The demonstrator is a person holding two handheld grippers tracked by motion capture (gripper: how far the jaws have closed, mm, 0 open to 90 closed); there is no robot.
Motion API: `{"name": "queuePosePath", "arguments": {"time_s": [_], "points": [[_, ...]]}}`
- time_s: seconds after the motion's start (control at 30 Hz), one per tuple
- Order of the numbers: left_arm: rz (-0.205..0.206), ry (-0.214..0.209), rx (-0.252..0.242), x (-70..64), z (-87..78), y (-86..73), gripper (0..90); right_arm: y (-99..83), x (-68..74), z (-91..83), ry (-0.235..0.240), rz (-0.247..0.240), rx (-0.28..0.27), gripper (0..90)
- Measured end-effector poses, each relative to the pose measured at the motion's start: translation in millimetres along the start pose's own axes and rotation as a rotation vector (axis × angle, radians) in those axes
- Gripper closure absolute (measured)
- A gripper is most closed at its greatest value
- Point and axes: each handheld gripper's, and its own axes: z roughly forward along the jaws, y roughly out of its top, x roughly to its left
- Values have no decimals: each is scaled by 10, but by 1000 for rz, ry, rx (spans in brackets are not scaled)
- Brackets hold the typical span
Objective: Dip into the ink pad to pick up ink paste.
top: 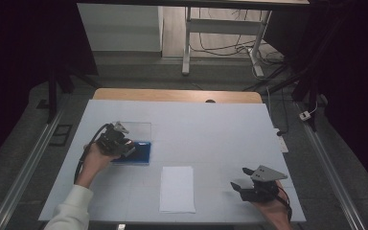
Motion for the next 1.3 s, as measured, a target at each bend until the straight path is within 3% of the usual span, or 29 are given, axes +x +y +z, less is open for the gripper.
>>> {"name": "queuePosePath", "arguments": {"time_s": [0.43,1.3], "points": [[13,38,34,-66,38,26,711,8,16,-2,-2,-6,5,284],[29,41,14,-73,46,-7,711,14,13,-10,-10,-3,-1,285]]}}
